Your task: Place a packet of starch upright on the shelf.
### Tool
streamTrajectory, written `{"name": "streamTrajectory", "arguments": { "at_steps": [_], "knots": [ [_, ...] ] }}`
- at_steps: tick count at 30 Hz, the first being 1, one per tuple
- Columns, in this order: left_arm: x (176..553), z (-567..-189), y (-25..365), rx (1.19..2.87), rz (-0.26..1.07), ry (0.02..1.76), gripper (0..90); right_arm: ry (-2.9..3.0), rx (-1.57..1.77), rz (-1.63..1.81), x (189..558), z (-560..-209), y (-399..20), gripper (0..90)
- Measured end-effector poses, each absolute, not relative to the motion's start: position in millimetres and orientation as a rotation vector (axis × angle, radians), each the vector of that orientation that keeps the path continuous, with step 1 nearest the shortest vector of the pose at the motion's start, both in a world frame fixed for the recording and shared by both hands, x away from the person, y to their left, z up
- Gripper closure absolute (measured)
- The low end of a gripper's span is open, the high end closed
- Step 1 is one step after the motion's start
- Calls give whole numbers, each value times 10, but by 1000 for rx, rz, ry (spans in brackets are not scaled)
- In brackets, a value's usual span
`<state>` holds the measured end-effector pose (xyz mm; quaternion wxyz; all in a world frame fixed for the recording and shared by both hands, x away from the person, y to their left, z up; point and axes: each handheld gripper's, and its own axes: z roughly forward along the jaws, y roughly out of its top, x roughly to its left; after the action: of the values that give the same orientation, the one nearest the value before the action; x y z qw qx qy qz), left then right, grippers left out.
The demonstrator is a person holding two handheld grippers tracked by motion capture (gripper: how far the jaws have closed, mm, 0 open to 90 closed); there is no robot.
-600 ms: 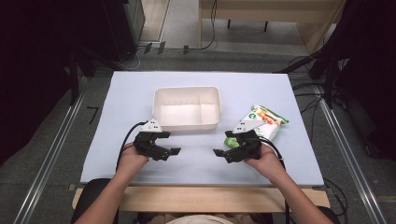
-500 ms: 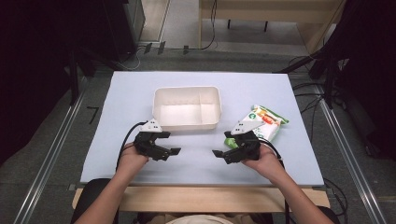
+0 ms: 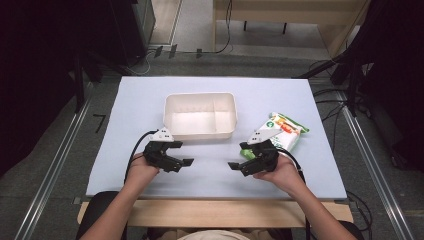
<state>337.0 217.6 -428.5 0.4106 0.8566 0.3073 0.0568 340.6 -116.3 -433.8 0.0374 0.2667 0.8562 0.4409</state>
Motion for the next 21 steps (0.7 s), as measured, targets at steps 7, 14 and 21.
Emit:
{"name": "streamTrajectory", "arguments": {
  "at_steps": [7, 14, 21],
  "knots": [
    [3372, -4283, 2172, 2159, 144, 772, 195, 2621, 831, 1386, 3416, -4327, -1197, 190],
    [3375, -4282, 2167, 2159, 145, 769, 195, 2602, 815, 1383, 3421, -4305, -1241, 259],
    [3377, -4277, 2167, 2159, 144, 772, 195, 2572, 822, 1388, 3403, -4267, -1296, 317]
  ]
}}
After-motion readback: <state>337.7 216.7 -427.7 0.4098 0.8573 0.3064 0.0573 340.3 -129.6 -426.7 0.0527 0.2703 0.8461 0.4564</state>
